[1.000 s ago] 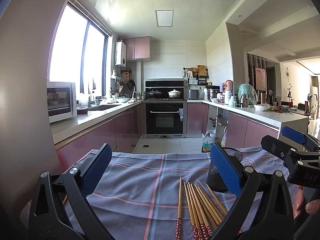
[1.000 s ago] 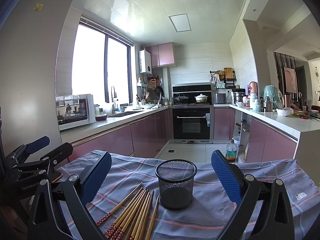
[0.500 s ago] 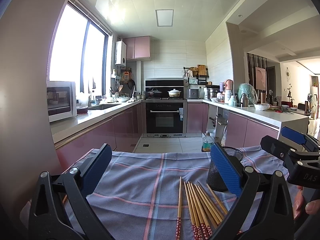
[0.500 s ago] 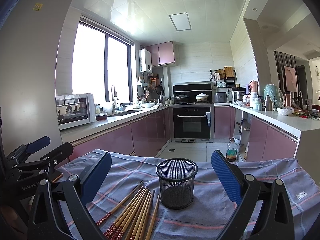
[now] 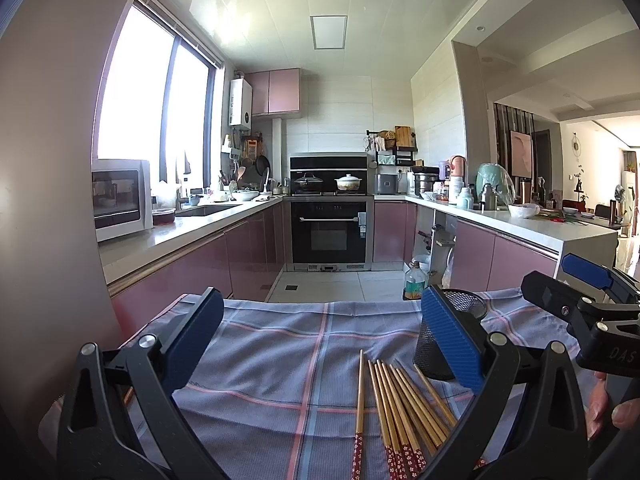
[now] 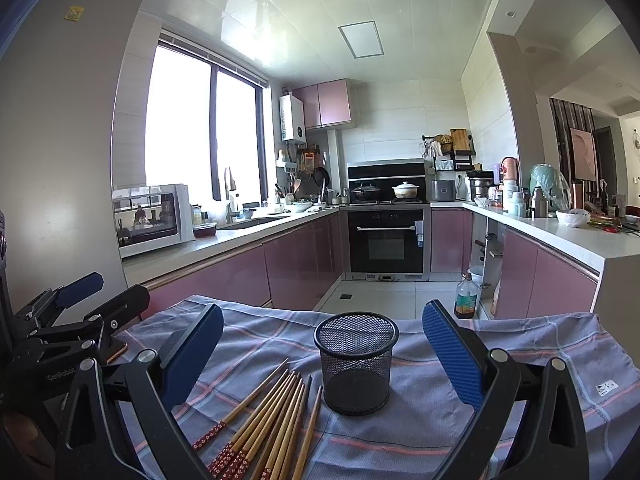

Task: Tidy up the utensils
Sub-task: 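Grasp one bamboo chopstick with the left gripper while the right gripper grasps another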

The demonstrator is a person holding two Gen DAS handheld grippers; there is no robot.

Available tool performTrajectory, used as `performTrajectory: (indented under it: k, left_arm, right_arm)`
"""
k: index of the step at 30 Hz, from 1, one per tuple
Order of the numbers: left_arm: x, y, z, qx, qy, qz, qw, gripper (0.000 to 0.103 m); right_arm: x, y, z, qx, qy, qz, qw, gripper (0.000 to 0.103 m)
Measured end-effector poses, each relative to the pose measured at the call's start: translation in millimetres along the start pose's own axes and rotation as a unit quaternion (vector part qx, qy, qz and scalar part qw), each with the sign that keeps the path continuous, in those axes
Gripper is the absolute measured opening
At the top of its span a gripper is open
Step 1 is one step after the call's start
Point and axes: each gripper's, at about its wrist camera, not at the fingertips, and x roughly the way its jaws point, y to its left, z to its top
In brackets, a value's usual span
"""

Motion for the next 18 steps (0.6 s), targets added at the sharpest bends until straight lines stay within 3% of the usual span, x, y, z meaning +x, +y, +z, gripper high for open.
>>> performTrajectory:
  k: [10, 14, 18]
  left_arm:
    - [17, 1, -10, 0.006, 0.032, -0.011, 0.9994, 0.097]
    - [38, 7, -23, 0.014, 0.086, -0.013, 0.9961, 0.097]
    - [67, 13, -43, 0.029, 0.161, -0.019, 0.9863, 0.094]
  right_arm:
    - [13, -4, -12, 0.008, 0.056, 0.03, 0.998, 0.097]
    - [28, -5, -25, 0.002, 0.115, 0.048, 0.992, 0.096]
    - [49, -6, -42, 0.001, 0.184, 0.066, 0.981, 0.083]
